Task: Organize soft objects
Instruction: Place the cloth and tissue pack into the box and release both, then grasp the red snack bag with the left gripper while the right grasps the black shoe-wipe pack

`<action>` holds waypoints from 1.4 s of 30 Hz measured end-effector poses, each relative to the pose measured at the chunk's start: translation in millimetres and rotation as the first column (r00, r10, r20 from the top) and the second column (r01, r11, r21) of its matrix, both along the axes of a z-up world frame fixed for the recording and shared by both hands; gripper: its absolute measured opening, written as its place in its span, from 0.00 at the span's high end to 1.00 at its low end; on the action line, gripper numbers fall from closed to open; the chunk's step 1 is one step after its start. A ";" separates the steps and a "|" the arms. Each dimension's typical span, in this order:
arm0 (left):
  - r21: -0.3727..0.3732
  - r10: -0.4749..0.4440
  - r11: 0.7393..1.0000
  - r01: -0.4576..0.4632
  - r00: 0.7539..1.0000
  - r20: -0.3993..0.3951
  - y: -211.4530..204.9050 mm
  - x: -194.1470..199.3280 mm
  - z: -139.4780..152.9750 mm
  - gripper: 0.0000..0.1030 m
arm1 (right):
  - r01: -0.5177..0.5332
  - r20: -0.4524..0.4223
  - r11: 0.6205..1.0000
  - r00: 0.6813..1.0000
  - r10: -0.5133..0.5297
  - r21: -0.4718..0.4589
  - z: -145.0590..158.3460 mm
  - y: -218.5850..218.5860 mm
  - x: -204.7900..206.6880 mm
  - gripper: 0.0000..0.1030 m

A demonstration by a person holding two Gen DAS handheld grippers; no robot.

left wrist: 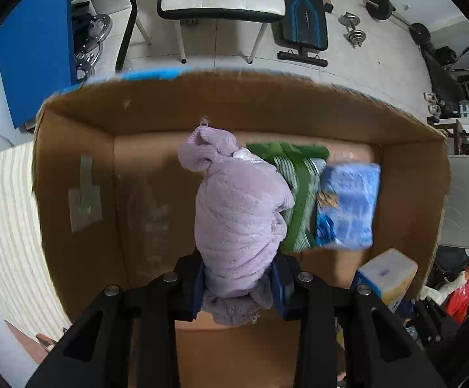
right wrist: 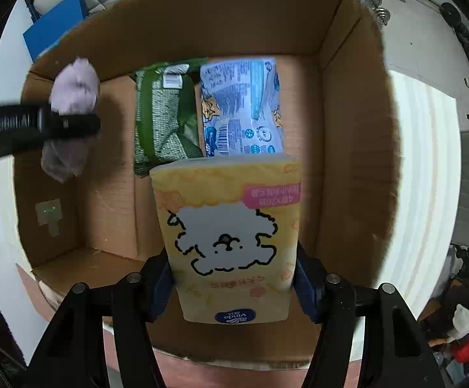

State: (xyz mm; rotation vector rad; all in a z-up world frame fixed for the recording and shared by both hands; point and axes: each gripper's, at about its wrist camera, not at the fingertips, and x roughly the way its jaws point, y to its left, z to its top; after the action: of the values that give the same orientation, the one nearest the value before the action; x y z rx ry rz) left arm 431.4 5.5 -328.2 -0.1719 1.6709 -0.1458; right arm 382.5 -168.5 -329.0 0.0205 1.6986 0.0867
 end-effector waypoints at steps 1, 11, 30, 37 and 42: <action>0.006 -0.007 1.000 0.007 1.000 -0.004 -1.2 4.4 -3.6 0.70 | 0.000 -0.007 1.000 1.000 0.000 -0.004 -4.0 0.4 0.5 0.36; -0.004 0.009 1.000 -0.010 0.995 -0.103 -2.1 27.2 -24.4 0.57 | -0.002 -0.103 1.000 0.995 0.000 -0.021 -41.4 10.4 6.1 0.35; 0.035 0.005 0.999 -0.011 0.988 0.154 13.8 -36.4 48.6 0.02 | -0.045 0.057 0.997 0.997 0.048 -0.055 16.6 25.5 -7.7 0.00; 0.022 0.026 0.999 -0.033 0.969 0.244 16.5 -93.1 82.5 0.02 | -0.012 0.148 0.998 0.989 0.021 -0.060 56.1 12.3 -33.0 0.00; 0.054 0.030 0.997 -0.050 0.947 0.319 17.8 -130.2 106.2 0.02 | -0.008 0.234 0.997 0.972 0.026 -0.078 85.2 9.0 -63.4 0.00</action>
State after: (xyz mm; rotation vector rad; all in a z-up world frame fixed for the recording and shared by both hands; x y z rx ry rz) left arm 301.3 23.3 -221.9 -0.1281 1.3474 -0.0860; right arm 319.1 -159.5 -243.8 -0.0596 1.4639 0.0349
